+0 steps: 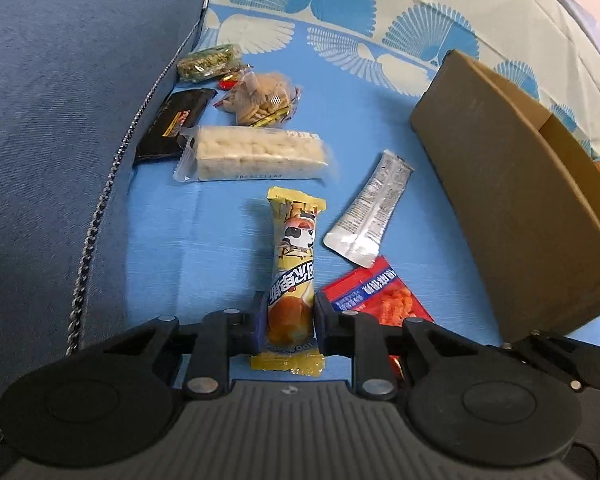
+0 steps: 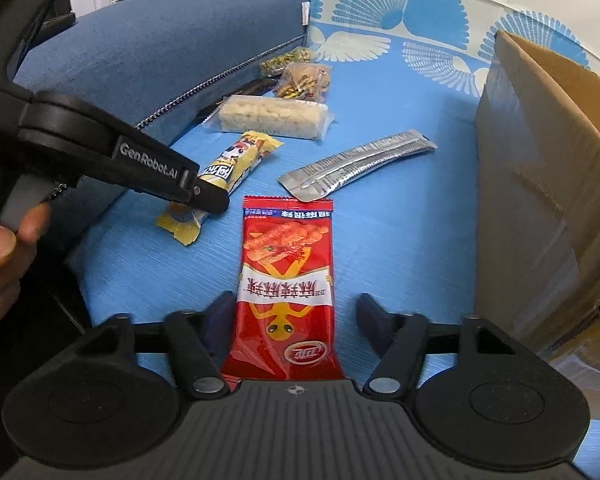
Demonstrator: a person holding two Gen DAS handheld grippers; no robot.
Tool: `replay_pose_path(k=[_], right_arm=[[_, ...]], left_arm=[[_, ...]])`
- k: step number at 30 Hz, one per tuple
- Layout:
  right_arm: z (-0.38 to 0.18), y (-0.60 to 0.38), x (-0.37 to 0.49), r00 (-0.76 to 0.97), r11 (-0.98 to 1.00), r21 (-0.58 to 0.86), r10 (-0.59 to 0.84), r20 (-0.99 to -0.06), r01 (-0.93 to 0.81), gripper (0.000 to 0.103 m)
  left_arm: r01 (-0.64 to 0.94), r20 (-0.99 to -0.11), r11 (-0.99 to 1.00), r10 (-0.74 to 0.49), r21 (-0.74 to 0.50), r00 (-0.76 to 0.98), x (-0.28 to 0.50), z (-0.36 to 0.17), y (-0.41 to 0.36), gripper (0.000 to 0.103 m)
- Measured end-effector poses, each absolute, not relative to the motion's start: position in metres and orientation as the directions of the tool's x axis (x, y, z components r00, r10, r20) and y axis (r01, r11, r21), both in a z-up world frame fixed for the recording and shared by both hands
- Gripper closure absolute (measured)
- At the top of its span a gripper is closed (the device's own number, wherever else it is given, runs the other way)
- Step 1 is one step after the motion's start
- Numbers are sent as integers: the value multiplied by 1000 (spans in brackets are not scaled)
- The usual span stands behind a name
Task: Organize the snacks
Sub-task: 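Grasp the yellow wafer bar with the left tool while the right tool grips the red spicy-strip bag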
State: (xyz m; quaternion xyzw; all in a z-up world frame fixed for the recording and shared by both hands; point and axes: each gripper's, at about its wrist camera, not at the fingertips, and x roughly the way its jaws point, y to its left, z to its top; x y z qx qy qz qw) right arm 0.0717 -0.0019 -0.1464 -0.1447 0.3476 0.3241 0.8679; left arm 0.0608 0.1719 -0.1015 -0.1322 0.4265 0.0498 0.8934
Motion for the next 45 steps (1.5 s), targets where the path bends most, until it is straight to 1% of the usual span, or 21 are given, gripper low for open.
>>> replay_pose_path(k=[1,2,4,7,12,17,20,41,45], right_arm=[[-146,-1,71,551,745,-33,462,-695,-667,50],[-145,-2,70,553,743,-36,463,-693,-668,52],[-141,-4,69,552,746,-24,470,-688,-665,53],[-132,-6,66,551,747,-6,486,-678,-665,53],[-127,-10,68,550,753,5,484,-680,-658,51],[-134,-10,73,550,764,15,478,-685,-645,41],[-136,-9,73,547,762,20,483,-684,-647,38],[-145,-4,71,540,749,-18,461,-704,-662,37],[-146,-3,70,546,746,-37,452,-705,-665,39]], left_arm=[[-204,-775,958,-28,-201,631,57,-99,172,77],[-210,-776,953,-38,-217,630,54,-98,173,77],[-226,-780,942,-58,-250,623,44,-95,173,77],[-244,-783,936,-50,-253,620,34,-92,170,77],[-258,-814,940,-36,-225,579,43,-100,168,76],[-264,-826,942,-23,-206,563,48,-105,167,76],[-263,-825,942,-24,-207,564,47,-105,167,76],[-265,-828,943,-20,-203,560,48,-105,165,76],[-265,-828,943,-19,-200,560,48,-105,165,76]])
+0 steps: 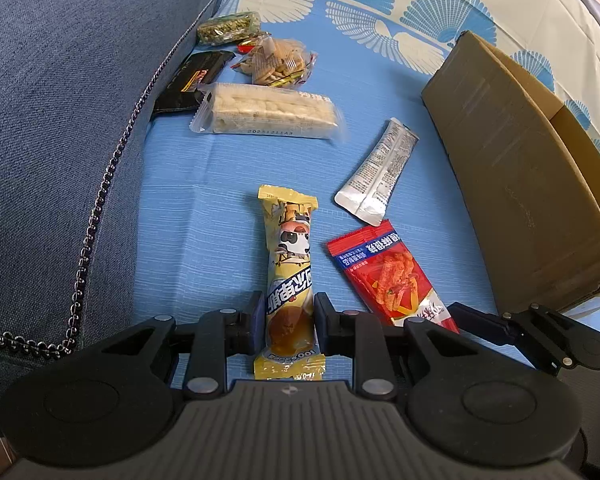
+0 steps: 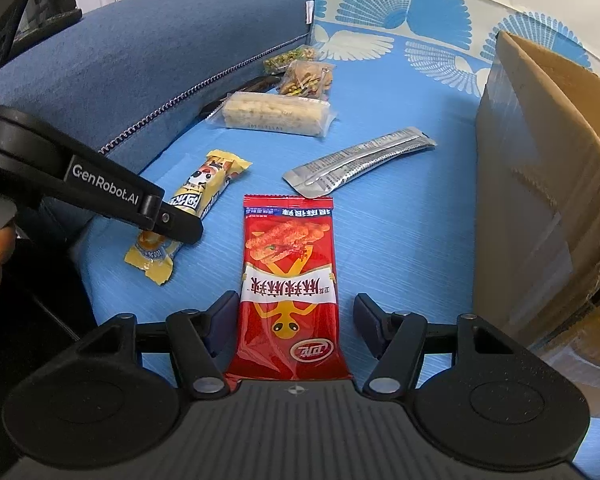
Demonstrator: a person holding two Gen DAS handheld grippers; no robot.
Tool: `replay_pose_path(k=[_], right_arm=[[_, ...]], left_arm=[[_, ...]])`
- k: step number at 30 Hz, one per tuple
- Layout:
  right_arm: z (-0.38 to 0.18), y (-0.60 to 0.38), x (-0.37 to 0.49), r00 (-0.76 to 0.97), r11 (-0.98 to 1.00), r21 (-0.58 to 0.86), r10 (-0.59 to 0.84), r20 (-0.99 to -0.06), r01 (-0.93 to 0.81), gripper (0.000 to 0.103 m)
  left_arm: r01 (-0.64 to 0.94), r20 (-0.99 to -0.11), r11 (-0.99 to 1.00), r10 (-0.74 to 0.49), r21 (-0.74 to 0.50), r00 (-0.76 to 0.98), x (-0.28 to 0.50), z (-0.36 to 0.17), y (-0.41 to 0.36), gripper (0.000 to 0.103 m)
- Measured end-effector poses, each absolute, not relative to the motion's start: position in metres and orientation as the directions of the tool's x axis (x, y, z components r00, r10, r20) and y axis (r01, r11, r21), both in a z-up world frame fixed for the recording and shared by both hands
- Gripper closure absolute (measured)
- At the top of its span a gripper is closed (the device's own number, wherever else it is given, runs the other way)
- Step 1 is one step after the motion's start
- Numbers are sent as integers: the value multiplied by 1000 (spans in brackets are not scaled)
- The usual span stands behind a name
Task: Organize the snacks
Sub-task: 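Grasp the yellow wafer bar with the left tool while the right tool grips the red spicy-strip bag, then carry both snacks over the box and open both tools to release them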
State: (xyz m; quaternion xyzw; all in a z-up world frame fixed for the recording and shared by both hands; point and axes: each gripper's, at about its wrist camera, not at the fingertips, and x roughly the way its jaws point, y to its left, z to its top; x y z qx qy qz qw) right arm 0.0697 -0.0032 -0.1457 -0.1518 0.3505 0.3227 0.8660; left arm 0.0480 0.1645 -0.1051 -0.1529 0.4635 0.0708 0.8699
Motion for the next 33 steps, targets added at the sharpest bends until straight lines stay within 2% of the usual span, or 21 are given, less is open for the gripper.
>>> replay_pose_path(k=[5,14,23,33], right_arm=[[-146,-4,69,549,738,-48,454,-702,-673,47],[-146,-3,67,558,725,-70,460,-691,-685,54],[-133,-7,64,596,738,-62,490,-635,-672,56],[-111,-17,59,650,752,-57,527,-548,-657,57]], left_arm=[[-265,-828,943,-18,-200,560,48,-105,164,76],[-264,-828,944,-17,-198,561,49,-105,164,76],[-258,-819,947,-7,-190,574,48,-104,163,77],[-304,-744,923,31,-235,668,34,-89,174,77]])
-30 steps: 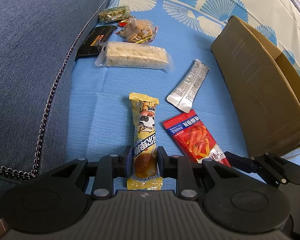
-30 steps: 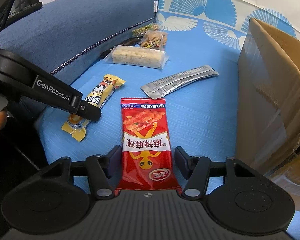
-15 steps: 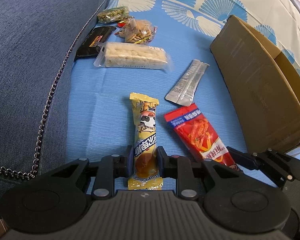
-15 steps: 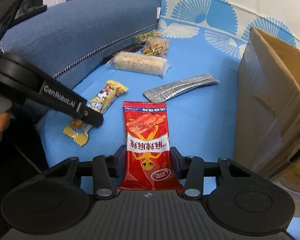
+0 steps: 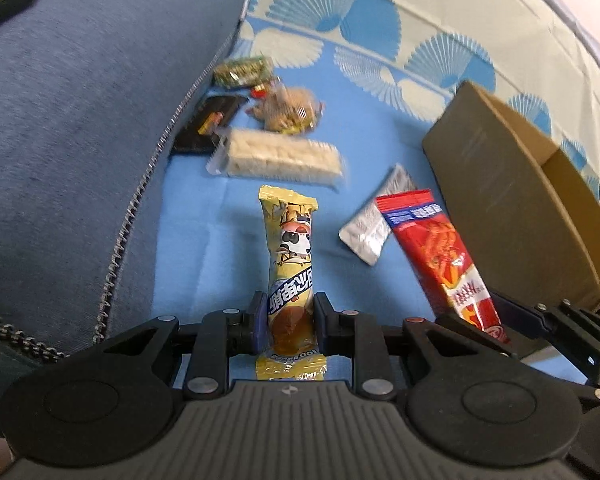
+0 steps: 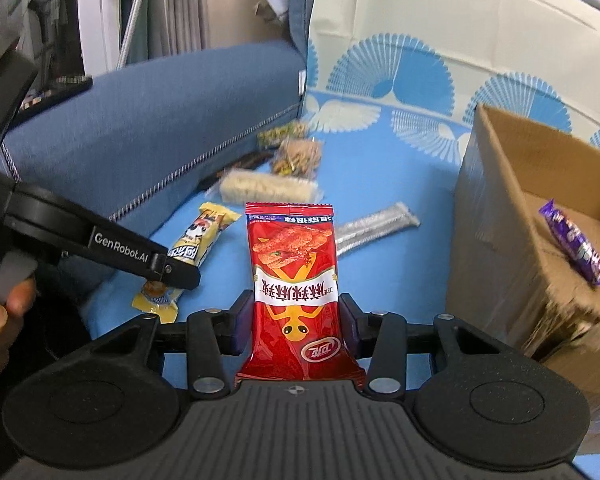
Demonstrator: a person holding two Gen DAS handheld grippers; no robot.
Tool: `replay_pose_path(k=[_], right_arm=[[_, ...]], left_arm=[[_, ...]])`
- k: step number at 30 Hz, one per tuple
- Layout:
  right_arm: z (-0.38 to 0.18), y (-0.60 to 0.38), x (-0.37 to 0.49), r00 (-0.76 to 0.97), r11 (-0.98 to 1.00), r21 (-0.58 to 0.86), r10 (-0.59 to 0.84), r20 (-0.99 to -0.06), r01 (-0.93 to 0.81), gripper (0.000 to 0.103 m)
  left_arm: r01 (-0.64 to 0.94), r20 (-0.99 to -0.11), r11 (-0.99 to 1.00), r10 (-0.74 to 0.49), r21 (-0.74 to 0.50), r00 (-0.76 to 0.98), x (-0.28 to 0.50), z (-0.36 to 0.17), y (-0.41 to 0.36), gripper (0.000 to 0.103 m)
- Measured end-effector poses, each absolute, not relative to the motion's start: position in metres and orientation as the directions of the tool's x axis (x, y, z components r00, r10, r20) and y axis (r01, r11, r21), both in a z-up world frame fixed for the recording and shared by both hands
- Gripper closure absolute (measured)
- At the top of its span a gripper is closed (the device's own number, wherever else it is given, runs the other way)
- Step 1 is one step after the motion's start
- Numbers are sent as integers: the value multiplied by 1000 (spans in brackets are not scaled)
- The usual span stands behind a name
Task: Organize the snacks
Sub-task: 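Carry both snacks over the box and open both tools to release them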
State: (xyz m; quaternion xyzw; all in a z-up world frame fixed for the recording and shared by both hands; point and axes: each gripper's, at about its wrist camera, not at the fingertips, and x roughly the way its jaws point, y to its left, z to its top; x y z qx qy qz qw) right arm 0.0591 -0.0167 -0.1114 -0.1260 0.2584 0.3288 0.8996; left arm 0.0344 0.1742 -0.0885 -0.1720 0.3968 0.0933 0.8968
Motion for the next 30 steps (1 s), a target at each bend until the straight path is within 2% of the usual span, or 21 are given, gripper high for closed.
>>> replay_pose_path(k=[12,20,26,30], right_arm=[[-72,-25,50,679,734,-48,600,-422,-678,57],[-36,-40,53,697,734,-11,639,-325,-679,57],[-17,-63,68,747,783,55,610,-265,-620,57],[-5,-85,81,809,841,102,540,-231,-532,57]], left_arm=[[-361,-644,882,89,-303,760,15,-67,188,77],[-387,-633,853,90,-349,769,14,-55,193,77],[-321,-581,870,50,-374,812,32,-29,166,77],[-232,-519,896,2,-379,855,53,-3,130,77]])
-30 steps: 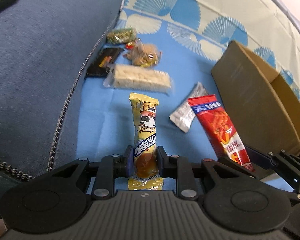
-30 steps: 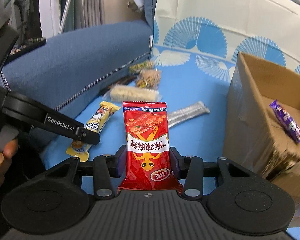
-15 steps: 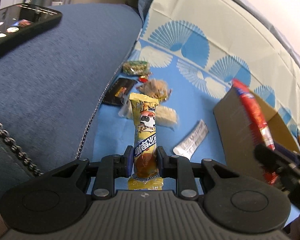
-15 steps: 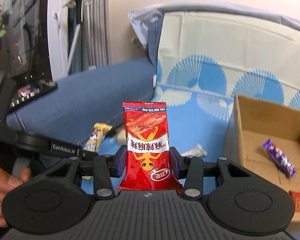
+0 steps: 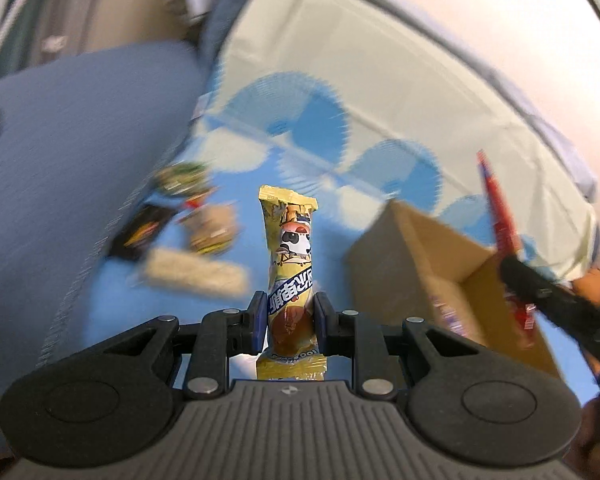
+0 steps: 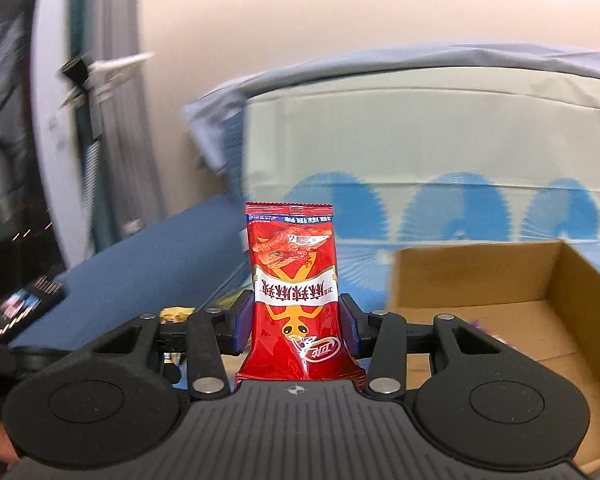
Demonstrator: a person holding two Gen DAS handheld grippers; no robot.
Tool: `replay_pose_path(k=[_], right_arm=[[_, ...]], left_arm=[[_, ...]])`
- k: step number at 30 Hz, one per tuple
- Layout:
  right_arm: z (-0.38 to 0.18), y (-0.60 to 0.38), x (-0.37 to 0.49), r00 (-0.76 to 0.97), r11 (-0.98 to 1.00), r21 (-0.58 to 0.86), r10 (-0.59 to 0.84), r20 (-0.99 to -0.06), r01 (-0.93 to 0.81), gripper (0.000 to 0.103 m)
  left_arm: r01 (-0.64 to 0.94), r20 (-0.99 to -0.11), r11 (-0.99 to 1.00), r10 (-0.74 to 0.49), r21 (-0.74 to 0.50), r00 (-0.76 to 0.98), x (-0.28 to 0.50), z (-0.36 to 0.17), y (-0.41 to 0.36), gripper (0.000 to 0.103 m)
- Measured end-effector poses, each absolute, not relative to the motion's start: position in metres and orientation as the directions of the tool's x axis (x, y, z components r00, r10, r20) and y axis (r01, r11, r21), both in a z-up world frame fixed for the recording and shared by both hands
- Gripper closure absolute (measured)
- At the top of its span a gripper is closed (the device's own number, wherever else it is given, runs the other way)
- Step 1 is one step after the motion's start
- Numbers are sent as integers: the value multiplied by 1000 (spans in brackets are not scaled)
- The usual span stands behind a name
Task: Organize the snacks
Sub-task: 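Carry both snacks over the box and open both tools to release them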
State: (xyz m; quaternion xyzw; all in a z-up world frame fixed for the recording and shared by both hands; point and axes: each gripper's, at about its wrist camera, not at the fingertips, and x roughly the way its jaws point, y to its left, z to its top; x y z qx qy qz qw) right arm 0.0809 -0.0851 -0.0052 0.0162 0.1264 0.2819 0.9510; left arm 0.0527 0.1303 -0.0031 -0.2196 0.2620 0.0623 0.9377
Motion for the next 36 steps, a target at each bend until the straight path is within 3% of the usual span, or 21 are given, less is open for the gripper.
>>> replay_pose_path(k=[7,16,25,28,31,36], right_arm=[[6,-135,109,926,946,162,311,-215,-280,57],[-1,-199,132,969,967,253,80,-235,-19,57],[-8,-218,131,974,959,281,26,-227,40,57],[-8,-216,129,974,961,271,7,-227,56,50],[-6,-217,127,978,960,272,-2,-210,60,37],[-7,-211,127,976,968,247,6,-217,49,34]], left_arm=[[-58,-423,928,-111,-368,899,85,29,60,77],[103,-397,950,-220,-296,891,119,41,-25,77],[157,-404,947,-264,-279,876,129,38,-58,76],[144,-411,947,-258,-287,874,129,37,-54,63],[137,-410,949,-249,-283,878,123,38,-47,61],[115,-391,960,-211,-255,896,98,27,-28,61]])
